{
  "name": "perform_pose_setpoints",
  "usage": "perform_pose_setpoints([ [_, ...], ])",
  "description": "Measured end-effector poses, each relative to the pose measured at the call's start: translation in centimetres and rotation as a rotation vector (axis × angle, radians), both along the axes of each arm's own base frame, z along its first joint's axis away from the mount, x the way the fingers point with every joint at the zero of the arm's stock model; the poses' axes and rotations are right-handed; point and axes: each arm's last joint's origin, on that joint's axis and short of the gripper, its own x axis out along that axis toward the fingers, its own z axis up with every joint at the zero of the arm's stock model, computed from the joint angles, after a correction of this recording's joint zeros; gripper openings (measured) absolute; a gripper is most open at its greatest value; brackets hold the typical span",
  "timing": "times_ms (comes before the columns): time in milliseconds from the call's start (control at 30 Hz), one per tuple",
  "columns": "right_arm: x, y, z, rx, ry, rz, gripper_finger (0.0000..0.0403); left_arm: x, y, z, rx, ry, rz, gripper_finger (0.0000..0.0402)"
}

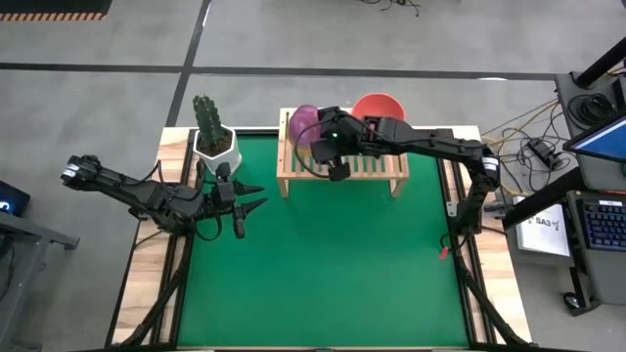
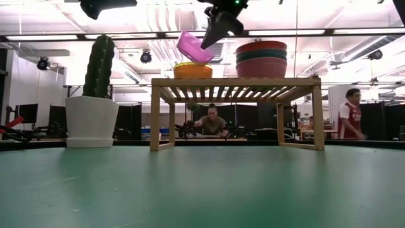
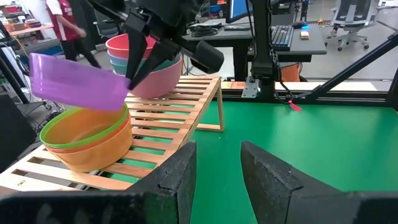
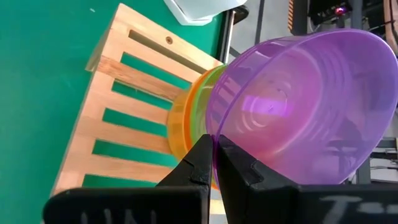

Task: Place and stack bowls onto a shelf
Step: Stack the purple bowl on top of the green bowl on the shelf

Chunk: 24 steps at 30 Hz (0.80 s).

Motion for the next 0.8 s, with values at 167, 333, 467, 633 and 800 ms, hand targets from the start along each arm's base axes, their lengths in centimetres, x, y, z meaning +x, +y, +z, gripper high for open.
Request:
perform_pose_setpoints([
  [167, 0.20, -0.18, -0.37, -0.007, -0.011, 0.001, 0.0009, 0.00, 0.00, 0.01, 0.000, 0.000, 0.000, 0.0109],
  [333, 0.27, -0.41, -0.45, 0.004, -0.032, -0.020, 0.0024, 0.00, 0.00, 0.00, 0.000, 0.000, 0.000, 0.0109],
  [467, 0.23, -0.57, -0.31, 0.007, -0.045, -0.044, 0.0050, 0.00, 0.01, 0.01, -0.001, -0.001, 0.001, 0.0109],
  [633, 0.18, -0.66, -0.26, -0.019, -0.040, -0.078, 0.0083, 0.00, 0.01, 0.00, -0.001, 0.000, 0.001, 0.0109],
  [800, 0.15, -0.68, -0.23, -0.014, -0.052, -0.116, 0.0102, 0.00, 0.00, 0.00, -0.001, 0.000, 0.000, 0.0109],
])
